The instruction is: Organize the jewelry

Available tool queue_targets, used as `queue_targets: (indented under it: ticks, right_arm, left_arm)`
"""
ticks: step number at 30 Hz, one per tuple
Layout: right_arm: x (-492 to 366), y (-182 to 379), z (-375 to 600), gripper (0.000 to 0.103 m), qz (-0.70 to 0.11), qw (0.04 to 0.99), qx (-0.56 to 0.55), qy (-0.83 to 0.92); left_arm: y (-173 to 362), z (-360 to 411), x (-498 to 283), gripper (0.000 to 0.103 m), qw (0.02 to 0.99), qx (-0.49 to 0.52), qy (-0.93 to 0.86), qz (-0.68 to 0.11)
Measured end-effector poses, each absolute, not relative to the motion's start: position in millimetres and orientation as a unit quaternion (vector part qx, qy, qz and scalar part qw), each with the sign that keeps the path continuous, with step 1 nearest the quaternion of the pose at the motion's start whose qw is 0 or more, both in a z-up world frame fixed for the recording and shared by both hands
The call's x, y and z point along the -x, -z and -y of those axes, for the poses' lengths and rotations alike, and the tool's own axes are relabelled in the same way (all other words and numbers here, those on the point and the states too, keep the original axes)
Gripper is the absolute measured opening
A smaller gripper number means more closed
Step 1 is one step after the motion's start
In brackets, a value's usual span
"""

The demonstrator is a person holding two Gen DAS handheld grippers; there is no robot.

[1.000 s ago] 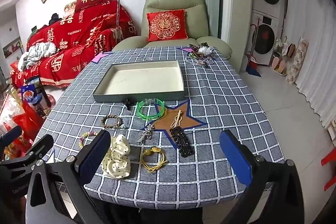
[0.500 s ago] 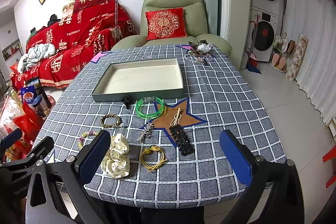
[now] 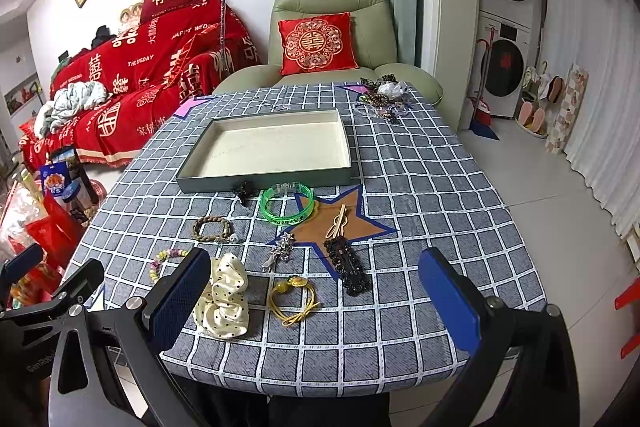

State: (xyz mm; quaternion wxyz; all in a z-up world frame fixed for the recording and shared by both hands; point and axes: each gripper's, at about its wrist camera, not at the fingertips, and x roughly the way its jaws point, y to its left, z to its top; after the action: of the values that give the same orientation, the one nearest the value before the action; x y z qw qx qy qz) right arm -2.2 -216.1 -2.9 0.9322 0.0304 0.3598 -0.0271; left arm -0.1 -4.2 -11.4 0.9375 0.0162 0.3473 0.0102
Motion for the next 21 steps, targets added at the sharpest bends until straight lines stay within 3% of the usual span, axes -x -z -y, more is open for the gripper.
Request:
queue_targets:
  ticks: [21]
  right_arm:
    - [1.2,2.9,214.8,0.103,-0.362,0.931,-0.03,0.025]
  left_arm:
    - [14.6,3.7,1.0,0.103,0.937,-0.017,-0.01,-0.349]
